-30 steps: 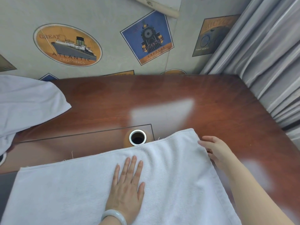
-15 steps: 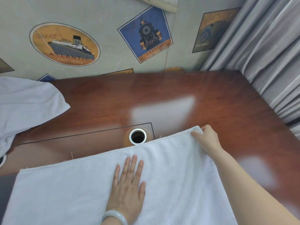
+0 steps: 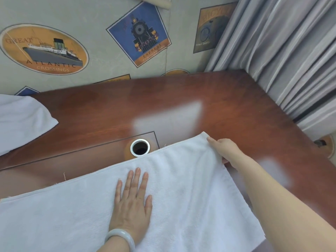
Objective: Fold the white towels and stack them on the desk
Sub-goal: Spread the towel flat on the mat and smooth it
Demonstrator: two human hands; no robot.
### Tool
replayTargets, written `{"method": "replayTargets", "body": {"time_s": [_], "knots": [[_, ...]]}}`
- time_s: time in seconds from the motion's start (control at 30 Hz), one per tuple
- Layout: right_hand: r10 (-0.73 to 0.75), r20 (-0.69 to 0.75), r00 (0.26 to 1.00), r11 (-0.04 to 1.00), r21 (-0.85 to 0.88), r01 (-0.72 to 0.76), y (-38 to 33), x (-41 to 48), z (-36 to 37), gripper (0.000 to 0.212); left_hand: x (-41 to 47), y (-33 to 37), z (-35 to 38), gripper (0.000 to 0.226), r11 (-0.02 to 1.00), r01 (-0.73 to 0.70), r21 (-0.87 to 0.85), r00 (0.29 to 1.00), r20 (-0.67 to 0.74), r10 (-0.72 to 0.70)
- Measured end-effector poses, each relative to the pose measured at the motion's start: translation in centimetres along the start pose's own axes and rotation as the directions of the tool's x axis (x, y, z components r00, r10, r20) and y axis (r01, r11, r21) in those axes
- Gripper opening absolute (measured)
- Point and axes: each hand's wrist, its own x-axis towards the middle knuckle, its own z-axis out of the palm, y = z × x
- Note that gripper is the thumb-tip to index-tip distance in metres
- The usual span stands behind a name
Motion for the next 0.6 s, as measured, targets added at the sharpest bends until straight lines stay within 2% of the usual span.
{"method": "replayTargets", "body": {"time_s": [0.13, 0.2, 0.27, 0.3, 0.37, 0.43, 0.47, 0.53, 0.6], "knots": [[-0.023, 0.097, 0.995, 0.995, 0.095, 0.014, 5.0, -4.0, -2.0, 0.041, 0.1, 0.0, -0.2, 0.064, 0.997, 0.015, 0.076, 0.997, 0.077, -0.020], [-0.052, 0.104, 0.993, 0.993, 0.112, 0.040, 7.3, -5.6, -2.5, 0.029, 0.9, 0.8, -2.0, 0.058, 0.987, -0.030, 0.156, 0.995, 0.095, 0.015], [-0.054, 0.112, 0.992, 0.990, 0.132, 0.039, 9.1, -6.7, -2.5, 0.012, 3.0, 3.2, -5.4, 0.054, 0.957, -0.078, 0.280, 0.978, 0.206, 0.019], [-0.049, 0.115, 0.992, 0.990, 0.140, 0.033, 9.8, -7.2, -2.4, 0.008, 4.3, 4.6, -6.4, 0.053, 0.937, -0.134, 0.322, 0.982, 0.172, 0.081], [-0.030, 0.109, 0.994, 0.989, 0.147, 0.014, 10.9, -8.2, -1.9, 0.009, 7.1, 7.9, -7.6, 0.050, 0.919, -0.306, 0.248, 0.949, 0.155, 0.274], [-0.005, 0.093, 0.996, 0.993, 0.118, -0.006, 11.6, -9.4, -1.7, 0.016, 9.7, 11.1, -6.6, 0.051, 0.864, -0.490, 0.115, 0.867, 0.164, 0.470], [0.008, 0.088, 0.996, 0.996, 0.086, -0.016, 12.0, -9.9, -1.6, 0.019, 11.0, 12.4, -6.0, 0.052, 0.835, -0.542, 0.092, 0.833, 0.189, 0.520], [0.031, 0.092, 0.995, 0.999, -0.011, -0.030, 13.3, -11.2, -1.5, 0.023, 12.9, 14.2, -4.6, 0.056, 0.819, -0.567, 0.088, 0.814, 0.213, 0.540], [0.040, 0.087, 0.995, 0.996, -0.078, -0.034, 14.8, -12.3, -1.3, 0.024, 14.2, 15.1, -3.7, 0.056, 0.848, -0.528, 0.039, 0.829, 0.239, 0.505]]}}
